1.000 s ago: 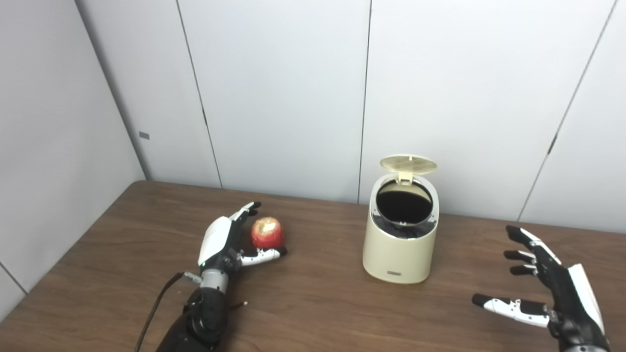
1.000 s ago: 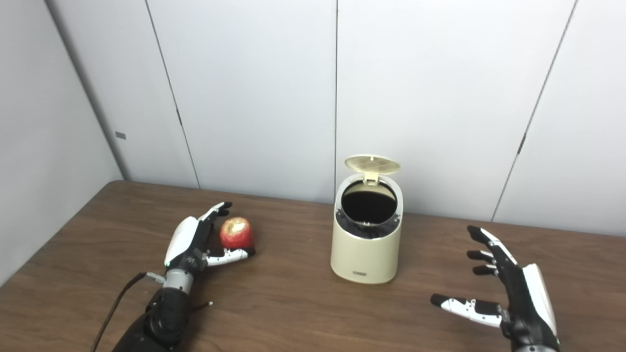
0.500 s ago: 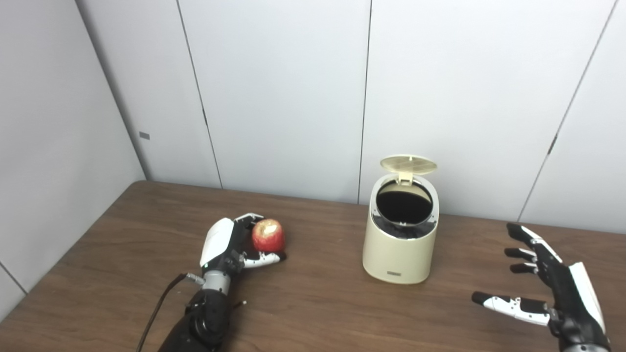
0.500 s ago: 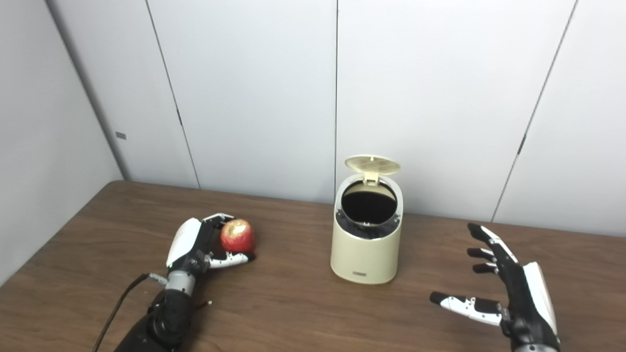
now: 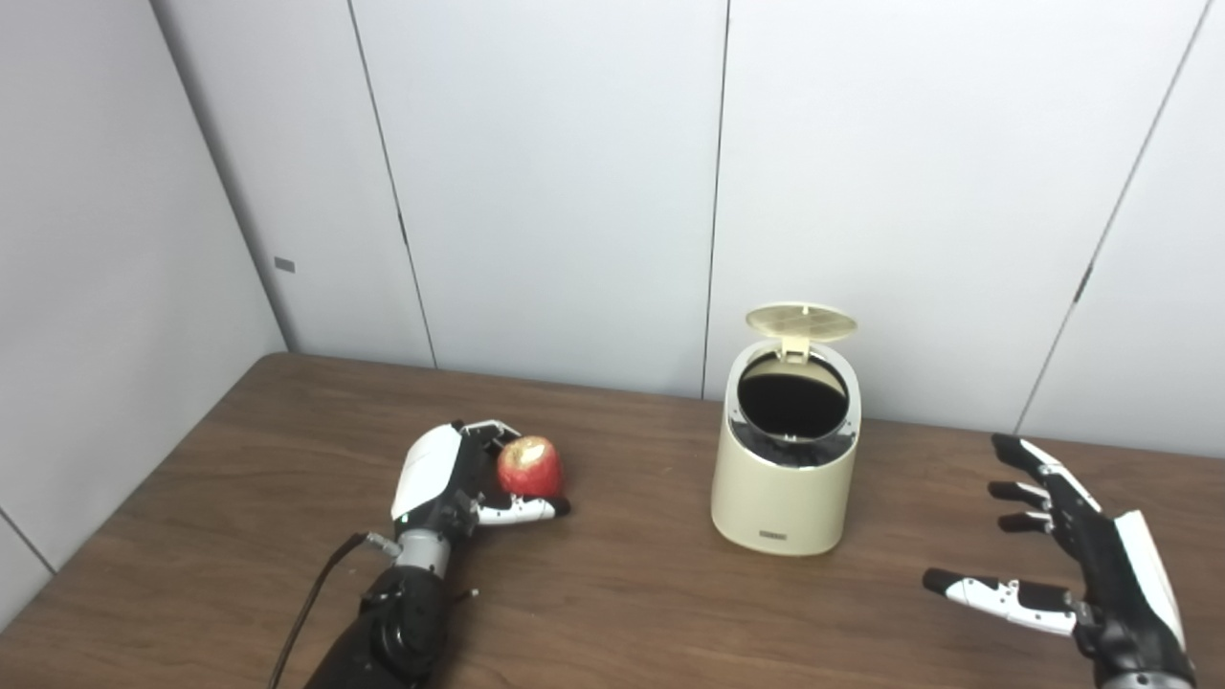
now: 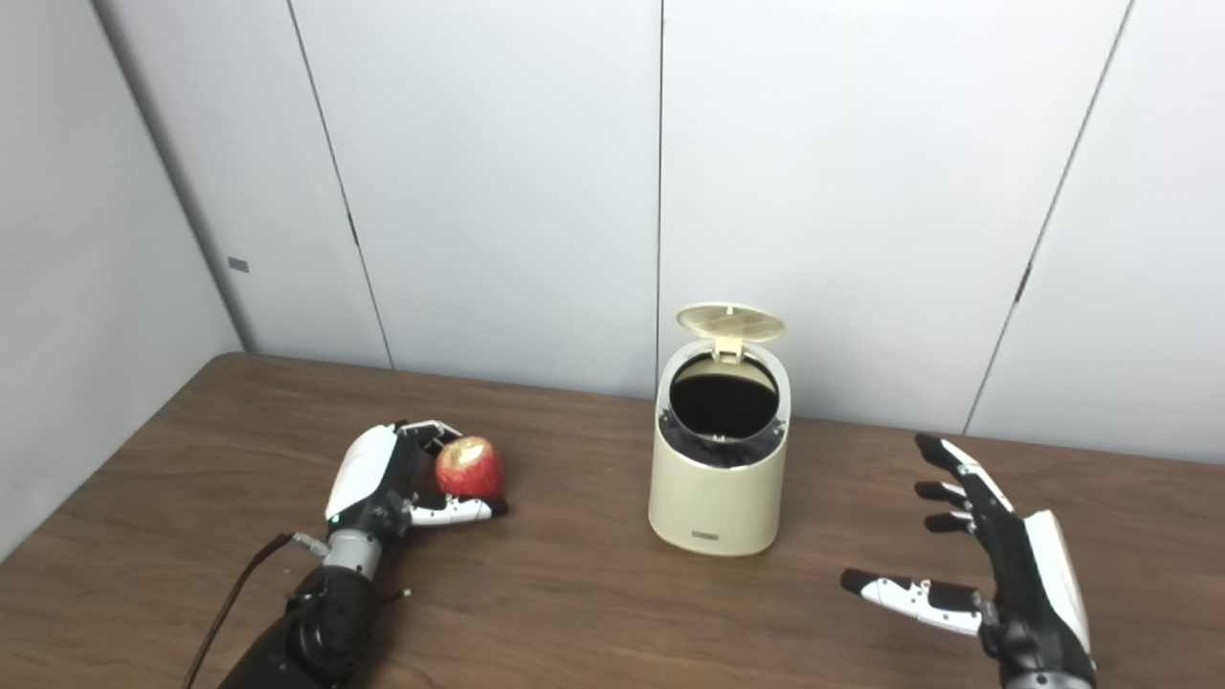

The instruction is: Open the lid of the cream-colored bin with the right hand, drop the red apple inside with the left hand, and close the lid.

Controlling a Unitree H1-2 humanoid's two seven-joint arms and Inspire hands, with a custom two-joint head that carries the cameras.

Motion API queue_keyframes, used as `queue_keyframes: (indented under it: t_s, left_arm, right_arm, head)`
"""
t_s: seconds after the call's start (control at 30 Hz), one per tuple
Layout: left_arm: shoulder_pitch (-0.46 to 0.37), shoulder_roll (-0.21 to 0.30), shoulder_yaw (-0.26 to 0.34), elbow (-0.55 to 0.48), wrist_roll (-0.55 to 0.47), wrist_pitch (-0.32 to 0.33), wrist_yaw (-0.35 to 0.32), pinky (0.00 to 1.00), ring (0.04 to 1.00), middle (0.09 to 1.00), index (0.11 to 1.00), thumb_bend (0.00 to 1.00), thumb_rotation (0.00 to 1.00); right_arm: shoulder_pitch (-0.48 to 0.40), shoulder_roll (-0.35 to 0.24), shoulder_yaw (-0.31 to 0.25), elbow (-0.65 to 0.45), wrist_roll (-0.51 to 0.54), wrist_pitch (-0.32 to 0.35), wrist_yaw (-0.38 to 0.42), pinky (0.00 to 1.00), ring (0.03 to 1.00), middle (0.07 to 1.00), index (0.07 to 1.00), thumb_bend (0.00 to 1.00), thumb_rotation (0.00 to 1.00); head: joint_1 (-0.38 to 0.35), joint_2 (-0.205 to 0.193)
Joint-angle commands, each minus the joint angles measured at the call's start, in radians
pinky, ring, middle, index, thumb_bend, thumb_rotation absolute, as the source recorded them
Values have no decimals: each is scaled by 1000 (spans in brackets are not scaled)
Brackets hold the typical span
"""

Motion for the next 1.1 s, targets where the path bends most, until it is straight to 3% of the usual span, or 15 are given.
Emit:
queue_keyframes:
  t_s: [0.0,0.17,0.47,0.73,0.87,1.07]
  left_arm:
    - [-3,6,-9,-12,17,-20,16,908,662,507,463,524,0]
    - [3,-3,-7,-58,46,-29,61,857,645,495,475,525,0]
    - [-1,-22,-8,-222,70,-6,27,858,629,489,481,525,0]
    - [-46,-59,-27,-336,97,14,-17,541,526,484,485,526,0]
    - [-79,-83,-35,-350,104,12,-24,495,520,502,466,525,0]
    - [-118,-109,-52,-361,108,15,-52,432,500,504,465,524,0]
  right_arm:
    - [-31,0,1,-12,-7,-24,-11,628,752,854,835,766,0]
    - [-33,0,3,8,-8,-41,-21,617,744,850,833,769,0]
    - [-38,-3,12,64,-23,-91,-45,589,729,846,829,775,0]
    - [-44,4,16,119,-23,-128,-76,593,739,849,834,781,0]
    - [-47,8,17,144,-23,-150,-85,592,746,848,834,776,13]
    - [-47,20,25,143,-40,-132,-91,606,748,846,836,772,60]
  head:
    - [-2,-1]
    - [-12,-6]
    - [-43,-24]
    - [-85,-39]
    - [-105,-48]
    - [-128,-62]
